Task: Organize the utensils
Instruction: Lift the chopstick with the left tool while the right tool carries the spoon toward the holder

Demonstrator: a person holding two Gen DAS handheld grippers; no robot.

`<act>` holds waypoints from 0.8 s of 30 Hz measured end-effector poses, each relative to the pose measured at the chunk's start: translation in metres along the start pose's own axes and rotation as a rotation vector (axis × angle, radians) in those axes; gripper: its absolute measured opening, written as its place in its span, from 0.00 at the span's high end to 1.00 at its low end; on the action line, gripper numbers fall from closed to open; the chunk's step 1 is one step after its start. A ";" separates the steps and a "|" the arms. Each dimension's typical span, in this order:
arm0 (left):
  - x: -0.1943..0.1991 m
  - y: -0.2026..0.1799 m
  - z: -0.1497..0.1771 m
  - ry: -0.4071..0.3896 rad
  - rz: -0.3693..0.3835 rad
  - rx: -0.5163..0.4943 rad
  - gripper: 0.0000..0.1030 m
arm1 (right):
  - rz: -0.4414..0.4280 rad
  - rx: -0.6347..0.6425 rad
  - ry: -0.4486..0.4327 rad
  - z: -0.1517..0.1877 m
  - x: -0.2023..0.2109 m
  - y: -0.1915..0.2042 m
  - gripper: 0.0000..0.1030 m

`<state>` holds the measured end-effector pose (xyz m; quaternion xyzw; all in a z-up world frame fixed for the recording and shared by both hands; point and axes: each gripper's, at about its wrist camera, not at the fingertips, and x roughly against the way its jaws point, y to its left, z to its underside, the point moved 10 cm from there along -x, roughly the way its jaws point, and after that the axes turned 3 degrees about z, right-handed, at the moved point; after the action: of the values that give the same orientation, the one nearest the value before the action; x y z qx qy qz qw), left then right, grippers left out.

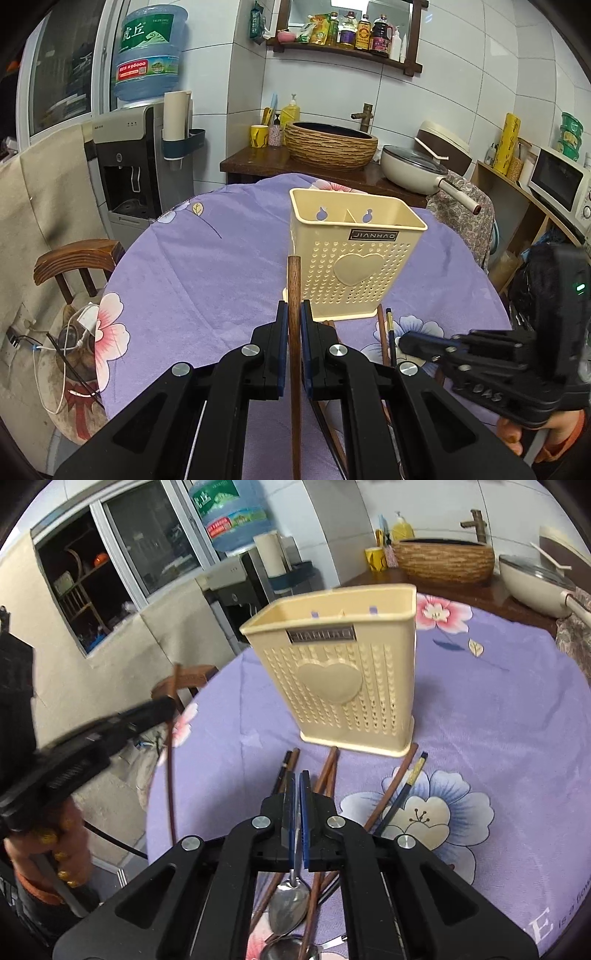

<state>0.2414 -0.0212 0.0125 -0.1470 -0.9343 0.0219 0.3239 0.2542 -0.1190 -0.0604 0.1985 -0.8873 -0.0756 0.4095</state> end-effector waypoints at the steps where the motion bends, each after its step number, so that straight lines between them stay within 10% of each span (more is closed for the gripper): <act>1: 0.000 0.001 0.000 -0.001 -0.001 0.001 0.93 | 0.008 0.004 0.021 0.003 -0.008 0.000 0.97; 7: 0.004 0.002 -0.004 -0.011 -0.006 0.002 0.93 | 0.042 0.077 0.077 0.013 -0.041 0.012 0.94; 11: 0.008 0.006 -0.006 -0.019 -0.014 0.004 0.93 | 0.087 0.128 0.054 0.011 -0.050 0.021 0.61; 24: 0.015 0.026 -0.007 -0.031 -0.020 0.047 0.93 | 0.249 0.254 0.167 0.015 -0.088 0.030 0.67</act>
<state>0.2411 0.0080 0.0231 -0.1299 -0.9398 0.0428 0.3130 0.2854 -0.0557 -0.1229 0.1427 -0.8704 0.1047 0.4595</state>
